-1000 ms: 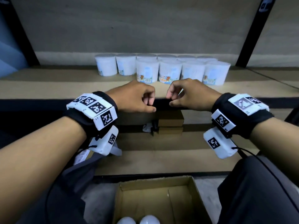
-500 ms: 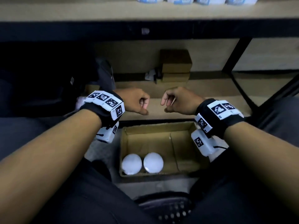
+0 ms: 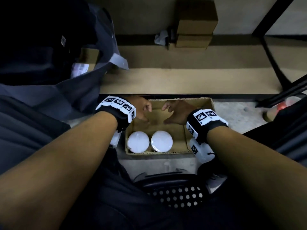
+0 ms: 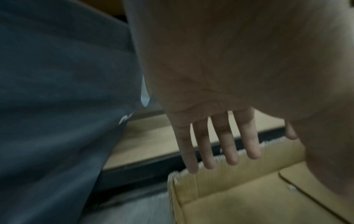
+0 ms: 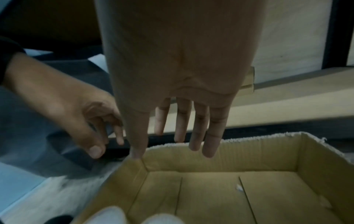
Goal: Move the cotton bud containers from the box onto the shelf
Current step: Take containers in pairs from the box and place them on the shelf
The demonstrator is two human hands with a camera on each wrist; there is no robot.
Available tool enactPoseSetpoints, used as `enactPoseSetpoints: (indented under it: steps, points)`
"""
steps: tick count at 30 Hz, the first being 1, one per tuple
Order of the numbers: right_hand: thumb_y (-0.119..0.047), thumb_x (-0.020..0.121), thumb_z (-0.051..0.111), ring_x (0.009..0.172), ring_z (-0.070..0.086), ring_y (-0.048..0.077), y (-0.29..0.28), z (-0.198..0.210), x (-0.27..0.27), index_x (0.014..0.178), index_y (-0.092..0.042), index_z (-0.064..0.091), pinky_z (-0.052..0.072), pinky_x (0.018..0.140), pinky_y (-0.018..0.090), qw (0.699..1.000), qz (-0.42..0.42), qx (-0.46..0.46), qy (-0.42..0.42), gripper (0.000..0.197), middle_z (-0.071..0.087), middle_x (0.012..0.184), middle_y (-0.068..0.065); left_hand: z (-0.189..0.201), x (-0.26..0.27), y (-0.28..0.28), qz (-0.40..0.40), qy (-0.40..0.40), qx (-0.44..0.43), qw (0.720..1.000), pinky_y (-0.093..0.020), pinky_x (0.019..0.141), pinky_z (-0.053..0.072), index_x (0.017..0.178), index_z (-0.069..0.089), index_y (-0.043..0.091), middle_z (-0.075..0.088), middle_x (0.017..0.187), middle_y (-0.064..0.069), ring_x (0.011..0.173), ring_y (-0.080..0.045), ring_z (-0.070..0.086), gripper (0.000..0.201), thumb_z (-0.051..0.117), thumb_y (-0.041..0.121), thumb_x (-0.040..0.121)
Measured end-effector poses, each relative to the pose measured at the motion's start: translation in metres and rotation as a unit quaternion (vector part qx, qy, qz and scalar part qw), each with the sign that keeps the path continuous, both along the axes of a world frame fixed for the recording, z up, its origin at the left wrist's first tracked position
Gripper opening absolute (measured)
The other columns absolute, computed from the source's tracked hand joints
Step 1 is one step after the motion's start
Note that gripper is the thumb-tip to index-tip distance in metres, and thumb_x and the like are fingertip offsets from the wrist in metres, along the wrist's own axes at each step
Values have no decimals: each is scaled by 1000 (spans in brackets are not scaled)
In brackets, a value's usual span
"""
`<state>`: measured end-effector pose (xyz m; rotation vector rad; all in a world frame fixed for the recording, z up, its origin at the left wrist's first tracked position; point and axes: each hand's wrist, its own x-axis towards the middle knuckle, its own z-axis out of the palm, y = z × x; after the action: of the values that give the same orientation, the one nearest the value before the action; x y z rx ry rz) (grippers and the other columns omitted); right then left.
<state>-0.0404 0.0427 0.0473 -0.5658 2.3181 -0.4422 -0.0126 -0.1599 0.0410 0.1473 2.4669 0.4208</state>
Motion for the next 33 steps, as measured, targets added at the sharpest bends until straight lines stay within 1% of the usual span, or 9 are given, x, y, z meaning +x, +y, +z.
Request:
enactPoseSetpoints:
  steps: [4, 6, 8, 11, 15, 19, 24, 28, 33]
  points:
    - [-44, 69, 83, 114, 56, 31, -8, -30, 8, 132, -32, 47, 50, 95, 43, 999, 13, 39, -11, 73, 47, 130, 7, -28, 8, -3, 0, -17, 1, 1000, -24, 77, 45, 107, 63, 29, 59, 101, 8, 91, -17, 59, 48, 84, 45, 67]
    - [-49, 68, 82, 116, 54, 34, -12, -42, 14, 135, -34, 42, 49, 96, 47, 998, 27, 62, -14, 79, 43, 130, 7, -43, 16, -4, 12, -30, 1, 999, -28, 77, 51, 96, 59, 38, 59, 96, 13, 85, -15, 61, 49, 79, 62, 59]
    - [-54, 67, 80, 117, 52, 36, -15, -54, 19, 137, -34, 39, 49, 95, 49, 996, 43, 76, -14, 84, 42, 130, 7, -51, 25, -1, 22, -59, 3, 998, -34, 80, 53, 94, 56, 37, 57, 97, 9, 87, -17, 60, 55, 75, 69, 54]
    - [-56, 65, 79, 119, 49, 37, -17, -70, 24, 140, -35, 35, 49, 94, 51, 995, 45, 83, -21, 89, 39, 129, 6, -61, 38, 5, 21, -79, -20, 996, -35, 82, 51, 98, 47, 41, 51, 103, 9, 94, -20, 57, 58, 72, 69, 54]
    - [-54, 64, 81, 118, 48, 37, -20, -86, 33, 141, -32, 37, 49, 94, 50, 994, 48, 93, -31, 91, 39, 129, 7, -78, 51, 15, 24, -71, -33, 997, -35, 83, 51, 116, 44, 51, 51, 114, 13, 100, -19, 56, 71, 67, 68, 51]
    - [-55, 59, 81, 113, 52, 34, -21, -99, 44, 139, -33, 40, 50, 93, 47, 994, 44, 92, -35, 92, 42, 119, 5, -87, 61, 22, 22, -34, -39, 998, -37, 81, 53, 123, 39, 59, 52, 112, 16, 99, -18, 57, 73, 58, 73, 53]
    - [-59, 64, 66, 114, 52, 35, -26, -112, 52, 139, -33, 37, 47, 96, 48, 994, 37, 91, -41, 84, 44, 118, 6, -88, 61, 21, 27, -52, -41, 997, -37, 81, 53, 116, 49, 49, 48, 104, 11, 97, -19, 54, 72, 70, 65, 49]
    - [-60, 68, 64, 118, 48, 35, -26, -116, 53, 142, -30, 33, 45, 100, 49, 993, 26, 99, -58, 86, 42, 125, 7, -87, 69, 22, 16, -20, -54, 998, -40, 85, 52, 120, 47, 43, 52, 111, 5, 101, -24, 55, 65, 60, 64, 60]
    - [-67, 70, 58, 117, 48, 34, -28, -120, 55, 139, -27, 33, 43, 100, 48, 993, 20, 99, -57, 83, 43, 125, 7, -90, 70, 21, 13, -17, -60, 998, -42, 87, 50, 129, 47, 36, 52, 117, 2, 104, -26, 54, 75, 59, 64, 60]
